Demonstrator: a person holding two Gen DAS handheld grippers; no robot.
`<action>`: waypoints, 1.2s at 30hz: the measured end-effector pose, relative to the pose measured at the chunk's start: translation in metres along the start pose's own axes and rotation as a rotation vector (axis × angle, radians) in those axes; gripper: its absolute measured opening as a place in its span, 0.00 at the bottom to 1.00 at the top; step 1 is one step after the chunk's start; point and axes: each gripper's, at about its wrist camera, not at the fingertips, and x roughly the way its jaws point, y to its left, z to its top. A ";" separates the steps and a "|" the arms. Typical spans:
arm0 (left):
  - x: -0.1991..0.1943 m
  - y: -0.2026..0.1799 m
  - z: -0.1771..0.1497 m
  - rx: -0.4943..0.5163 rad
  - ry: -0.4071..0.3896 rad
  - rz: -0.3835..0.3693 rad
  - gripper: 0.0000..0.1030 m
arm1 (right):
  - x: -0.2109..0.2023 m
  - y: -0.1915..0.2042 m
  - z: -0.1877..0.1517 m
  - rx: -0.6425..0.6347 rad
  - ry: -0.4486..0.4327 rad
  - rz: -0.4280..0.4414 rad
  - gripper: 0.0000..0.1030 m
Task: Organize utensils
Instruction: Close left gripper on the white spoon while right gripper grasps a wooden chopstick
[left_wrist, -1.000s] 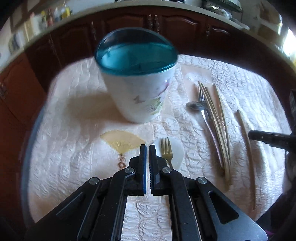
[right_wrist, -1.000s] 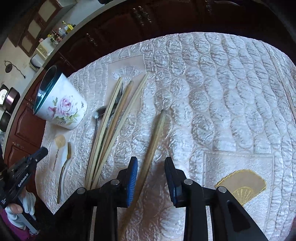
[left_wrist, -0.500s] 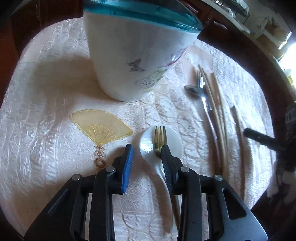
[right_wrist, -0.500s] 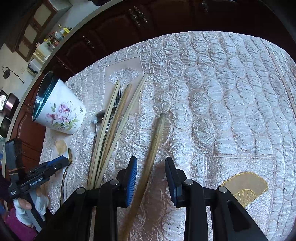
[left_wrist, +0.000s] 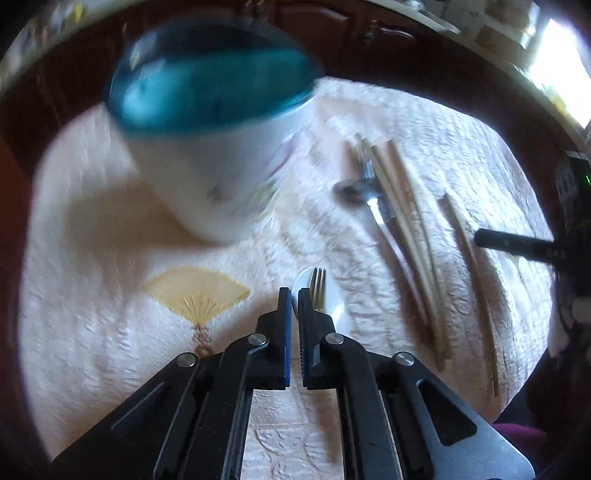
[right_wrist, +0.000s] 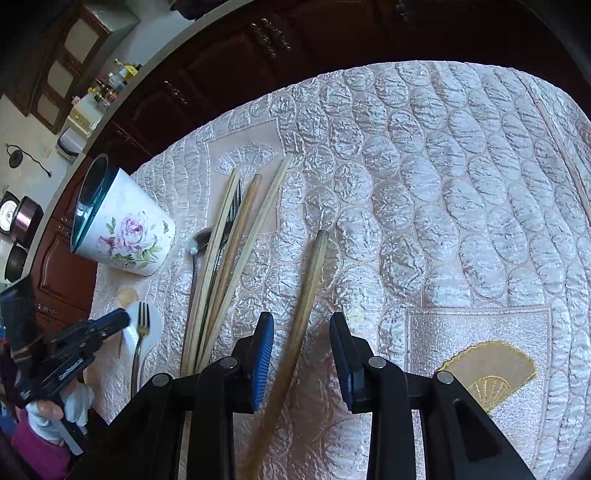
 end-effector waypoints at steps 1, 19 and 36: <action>-0.006 -0.008 0.000 0.027 -0.014 0.001 0.00 | -0.001 0.000 0.000 0.000 -0.002 0.001 0.29; -0.033 -0.020 -0.013 0.156 -0.080 0.116 0.01 | -0.002 0.012 0.001 -0.011 0.005 -0.015 0.32; -0.037 0.031 -0.015 -0.061 -0.039 0.028 0.00 | 0.002 0.012 0.011 -0.025 0.003 -0.028 0.32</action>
